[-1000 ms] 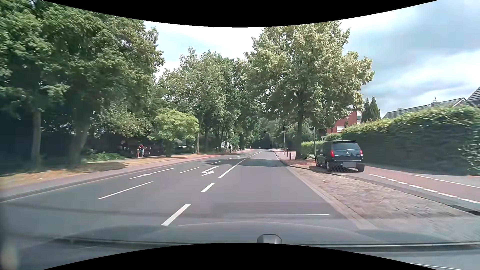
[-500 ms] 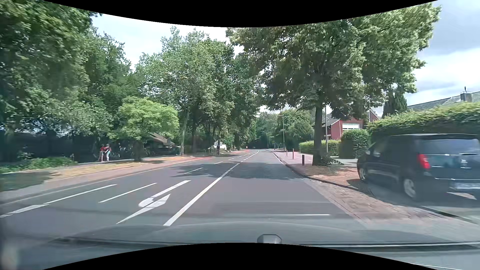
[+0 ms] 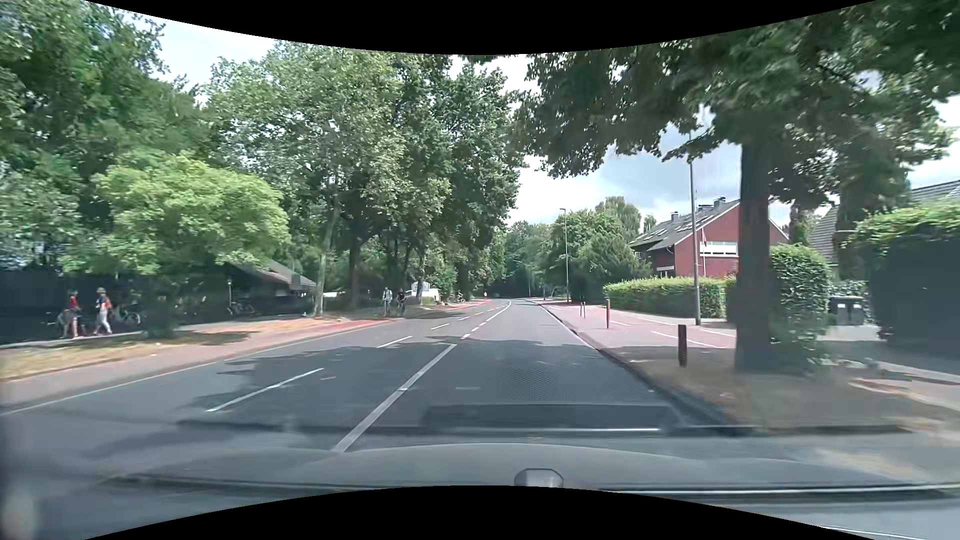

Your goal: Follow the waypoints while adhering to traffic rules and regulations

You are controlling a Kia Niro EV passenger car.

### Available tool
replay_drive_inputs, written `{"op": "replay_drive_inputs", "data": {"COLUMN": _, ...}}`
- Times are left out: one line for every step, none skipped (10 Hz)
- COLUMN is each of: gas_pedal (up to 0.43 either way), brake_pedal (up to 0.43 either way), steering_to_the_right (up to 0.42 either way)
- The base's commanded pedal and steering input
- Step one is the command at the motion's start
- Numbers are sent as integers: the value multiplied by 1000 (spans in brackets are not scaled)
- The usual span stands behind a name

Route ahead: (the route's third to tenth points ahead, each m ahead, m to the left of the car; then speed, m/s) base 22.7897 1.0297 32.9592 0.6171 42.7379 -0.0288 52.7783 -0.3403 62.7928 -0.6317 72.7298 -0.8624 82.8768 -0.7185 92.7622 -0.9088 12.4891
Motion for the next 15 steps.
{"op": "replay_drive_inputs", "data": {"gas_pedal": 150, "brake_pedal": 18, "steering_to_the_right": 13}}
{"op": "replay_drive_inputs", "data": {"gas_pedal": 150, "brake_pedal": 18, "steering_to_the_right": 13}}
{"op": "replay_drive_inputs", "data": {"gas_pedal": 150, "brake_pedal": 18, "steering_to_the_right": 13}}
{"op": "replay_drive_inputs", "data": {"gas_pedal": 150, "brake_pedal": 18, "steering_to_the_right": 13}}
{"op": "replay_drive_inputs", "data": {"gas_pedal": 150, "brake_pedal": 18, "steering_to_the_right": 13}}
{"op": "replay_drive_inputs", "data": {"gas_pedal": 150, "brake_pedal": 18, "steering_to_the_right": 13}}
{"op": "replay_drive_inputs", "data": {"gas_pedal": 150, "brake_pedal": 18, "steering_to_the_right": 13}}
{"op": "replay_drive_inputs", "data": {"gas_pedal": 150, "brake_pedal": 18, "steering_to_the_right": 13}}
{"op": "replay_drive_inputs", "data": {"gas_pedal": 150, "brake_pedal": 18, "steering_to_the_right": 13}}
{"op": "replay_drive_inputs", "data": {"gas_pedal": 150, "brake_pedal": 18, "steering_to_the_right": 13}}
{"op": "replay_drive_inputs", "data": {"gas_pedal": 150, "brake_pedal": 18, "steering_to_the_right": 11}}
{"op": "replay_drive_inputs", "data": {"gas_pedal": 150, "brake_pedal": 18, "steering_to_the_right": 10}}
{"op": "replay_drive_inputs", "data": {"gas_pedal": 150, "brake_pedal": 18, "steering_to_the_right": 9}}
{"op": "replay_drive_inputs", "data": {"gas_pedal": 150, "brake_pedal": 18, "steering_to_the_right": 8}}
{"op": "replay_drive_inputs", "data": {"gas_pedal": 150, "brake_pedal": 18, "steering_to_the_right": 7}}
